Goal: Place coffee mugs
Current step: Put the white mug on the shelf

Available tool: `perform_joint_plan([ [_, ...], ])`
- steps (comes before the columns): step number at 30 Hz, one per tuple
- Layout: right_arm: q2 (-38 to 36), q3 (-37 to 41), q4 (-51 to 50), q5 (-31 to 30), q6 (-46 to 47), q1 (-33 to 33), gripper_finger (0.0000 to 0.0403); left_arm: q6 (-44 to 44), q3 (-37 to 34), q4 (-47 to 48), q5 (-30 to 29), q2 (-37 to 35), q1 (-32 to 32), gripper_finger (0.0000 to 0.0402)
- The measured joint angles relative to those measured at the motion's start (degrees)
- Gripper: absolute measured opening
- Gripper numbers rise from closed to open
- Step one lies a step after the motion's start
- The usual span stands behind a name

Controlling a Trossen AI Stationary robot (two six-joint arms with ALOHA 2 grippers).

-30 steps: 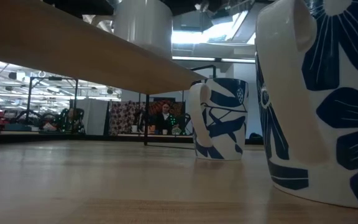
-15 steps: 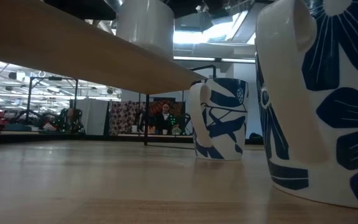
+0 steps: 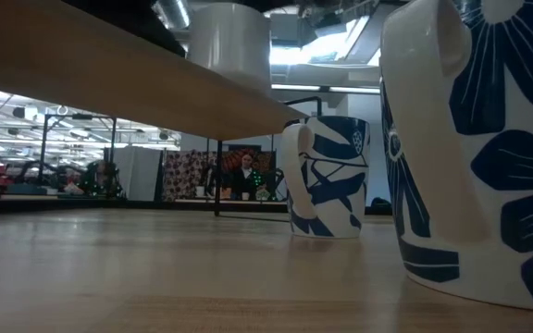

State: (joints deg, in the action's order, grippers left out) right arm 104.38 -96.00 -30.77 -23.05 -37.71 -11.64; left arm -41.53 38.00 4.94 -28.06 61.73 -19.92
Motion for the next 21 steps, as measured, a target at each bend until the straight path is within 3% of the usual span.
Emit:
perform_joint_plan([
  [8,-0.1,-0.6,0.5,-0.2,0.9,-1.6,0.0,0.6,0.0,-2.7,1.0,3.6,2.4,0.0],
  [14,-0.1,-0.7,0.3,4.2,1.8,-3.8,0.0,1.7,0.0,-3.5,0.1,3.5,4.1,0.0],
  [21,0.1,-0.8,0.5,2.8,2.1,-5.2,0.0,1.7,0.0,-4.9,0.0,3.5,6.0,0.0],
])
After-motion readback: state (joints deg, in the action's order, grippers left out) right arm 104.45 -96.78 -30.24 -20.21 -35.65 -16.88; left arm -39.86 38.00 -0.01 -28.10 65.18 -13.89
